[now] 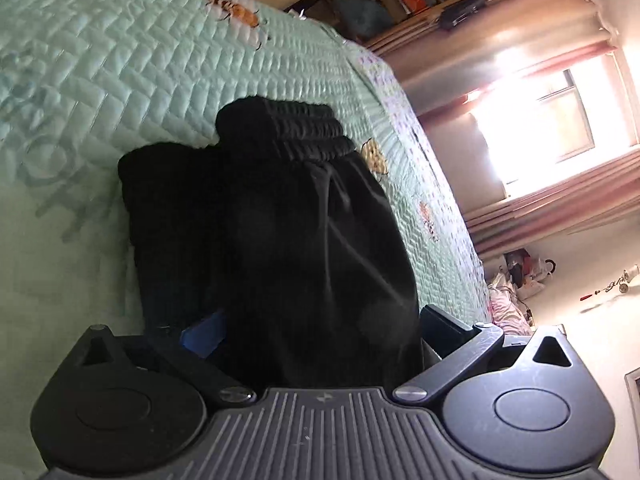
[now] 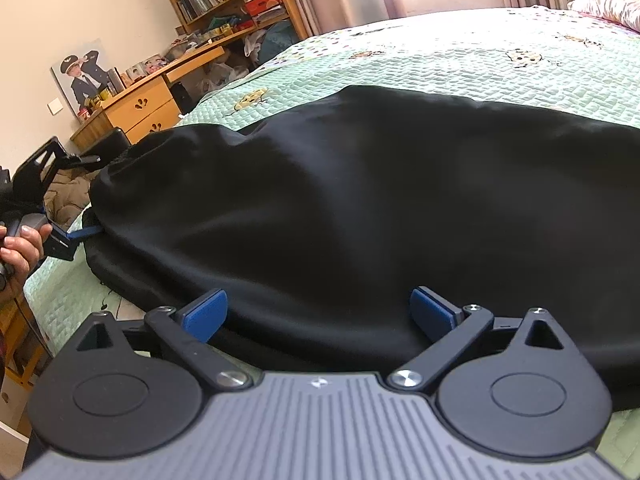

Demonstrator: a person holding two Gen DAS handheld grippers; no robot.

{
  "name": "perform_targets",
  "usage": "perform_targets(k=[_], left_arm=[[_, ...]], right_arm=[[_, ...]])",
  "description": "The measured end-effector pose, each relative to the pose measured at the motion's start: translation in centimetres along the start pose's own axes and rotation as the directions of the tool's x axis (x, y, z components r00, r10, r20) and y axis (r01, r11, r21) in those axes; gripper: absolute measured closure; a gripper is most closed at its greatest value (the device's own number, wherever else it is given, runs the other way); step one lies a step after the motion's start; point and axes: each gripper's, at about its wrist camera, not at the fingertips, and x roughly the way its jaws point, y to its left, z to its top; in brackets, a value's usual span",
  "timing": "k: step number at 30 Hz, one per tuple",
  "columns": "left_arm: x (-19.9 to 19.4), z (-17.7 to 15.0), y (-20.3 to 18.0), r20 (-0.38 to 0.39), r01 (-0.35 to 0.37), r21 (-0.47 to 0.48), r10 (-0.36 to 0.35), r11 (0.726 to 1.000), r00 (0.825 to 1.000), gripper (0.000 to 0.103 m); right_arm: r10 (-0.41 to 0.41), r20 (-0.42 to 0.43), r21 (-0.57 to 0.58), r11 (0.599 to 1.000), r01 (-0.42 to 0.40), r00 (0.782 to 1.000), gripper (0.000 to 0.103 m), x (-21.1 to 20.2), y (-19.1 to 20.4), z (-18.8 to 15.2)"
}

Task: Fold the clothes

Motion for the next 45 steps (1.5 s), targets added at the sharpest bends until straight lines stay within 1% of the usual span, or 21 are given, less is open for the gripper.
perform_targets(k=[5, 10, 12, 14, 16, 18, 19, 20, 21, 22, 24, 26, 30, 34, 36, 38, 41, 42, 43, 44, 45], left_arm=[[0.9, 1.6, -0.2, 0.031, 0.034, 0.011, -0.034, 0.999, 0.999, 0.001], [2.2, 2.4, -1.0, 0.052, 0.001, 0.067, -0.004, 0.998, 0.999, 0.001], [2.8, 2.4, -1.0, 0.047, -0.023, 0.088, 0.019, 0.996, 0.999, 0.001], [2.7, 2.3, -1.7, 0.057, -0.012, 0.135, 0.004, 0.991, 0.998, 0.003], [2.4, 2.3, -2.8, 0.069, 0.001, 0.183, -0.013, 0.983, 0.998, 0.013], [2.2, 2.5, -4.5, 0.057, -0.014, 0.252, 0.000, 0.968, 0.998, 0.039], [2.1, 2.9, -5.6, 0.048, -0.019, 0.287, 0.005, 0.958, 0.999, 0.046], [2.0, 3.2, -6.6, 0.040, -0.023, 0.322, 0.010, 0.946, 0.999, 0.058], [2.2, 3.6, -7.7, 0.022, -0.018, 0.342, 0.011, 0.940, 1.000, 0.064], [2.4, 4.0, -8.7, 0.003, -0.012, 0.361, 0.012, 0.933, 1.000, 0.066], [2.8, 4.7, -10.8, -0.035, -0.004, 0.393, 0.019, 0.920, 0.999, 0.079], [3.1, 5.1, -12.5, -0.063, 0.004, 0.415, 0.025, 0.910, 0.998, 0.085], [4.5, 5.4, -14.7, -0.091, -0.006, 0.460, 0.054, 0.888, 0.994, 0.088], [6.2, 6.5, -15.2, -0.118, -0.001, 0.438, 0.059, 0.899, 0.991, 0.089], [6.2, 6.8, -15.7, -0.134, 0.008, 0.423, 0.053, 0.906, 0.990, 0.089], [6.4, 7.1, -15.9, -0.154, 0.025, 0.404, 0.042, 0.915, 0.987, 0.089], [6.3, 7.5, -15.7, -0.186, 0.041, 0.349, 0.027, 0.936, 0.982, 0.089], [6.4, 7.7, -15.4, -0.199, 0.047, 0.330, 0.021, 0.943, 0.980, 0.089], [6.4, 7.8, -15.2, -0.202, 0.049, 0.321, 0.018, 0.946, 0.979, 0.089], [6.3, 7.8, -15.0, -0.205, 0.050, 0.312, 0.015, 0.949, 0.979, 0.089], [6.2, 7.9, -14.6, -0.210, 0.054, 0.301, 0.011, 0.952, 0.978, 0.089]], right_arm=[[-0.008, 0.005, -0.016, 1.000, 0.009, 1.000, 0.004, 0.0, 0.2, -0.1], [-0.013, 0.007, -0.018, 1.000, 0.013, 1.000, 0.004, -0.1, 0.3, -0.3], [-0.024, 0.006, -0.045, 0.999, 0.025, 1.000, 0.004, 0.0, 0.7, -0.4], [-0.049, 0.001, -0.111, 0.993, 0.049, 0.999, 0.004, 0.1, 1.4, -0.6], [-0.060, 0.031, -0.176, 0.982, 0.065, 0.998, 0.004, -0.2, 2.5, -0.2], [-0.070, 0.061, -0.239, 0.968, 0.083, 0.996, 0.004, -0.5, 3.6, 0.2], [-0.074, 0.077, -0.269, 0.959, 0.092, 0.994, 0.004, -0.7, 4.1, 0.3], [-0.077, 0.092, -0.300, 0.949, 0.102, 0.993, 0.004, -0.9, 4.7, 0.5], [-0.080, 0.108, -0.330, 0.937, 0.112, 0.991, 0.005, -1.0, 5.2, 0.7], [-0.082, 0.124, -0.359, 0.925, 0.122, 0.989, 0.005, -1.2, 5.7, 0.9], [-0.086, 0.155, -0.416, 0.898, 0.144, 0.984, 0.005, -1.5, 6.8, 1.3], [-0.086, 0.186, -0.471, 0.866, 0.165, 0.979, 0.005, -1.8, 7.9, 1.7], [-0.018, 0.182, -0.596, 0.794, 0.124, 0.983, 0.004, 1.0, 11.9, 3.0], [0.049, 0.168, -0.706, 0.703, 0.086, 0.985, 0.005, 3.9, 15.9, 4.4], [0.054, 0.157, -0.708, 0.702, 0.074, 0.986, 0.005, 6.1, 17.7, 5.5], [0.053, 0.183, -0.715, 0.693, 0.096, 0.982, 0.005, 8.0, 19.6, 6.2], [0.047, 0.222, -0.771, 0.620, 0.146, 0.974, 0.006, 10.2, 21.9, 5.8], [0.031, 0.224, -0.788, 0.594, 0.162, 0.974, 0.007, 11.1, 22.1, 5.5], [0.018, 0.216, -0.802, 0.573, 0.167, 0.976, 0.020, 11.9, 22.1, 5.3], [0.007, 0.194, -0.814, 0.559, 0.157, 0.981, 0.045, 12.5, 21.8, 5.2], [-0.004, 0.172, -0.825, 0.545, 0.147, 0.985, 0.057, 13.2, 21.6, 5.2]])
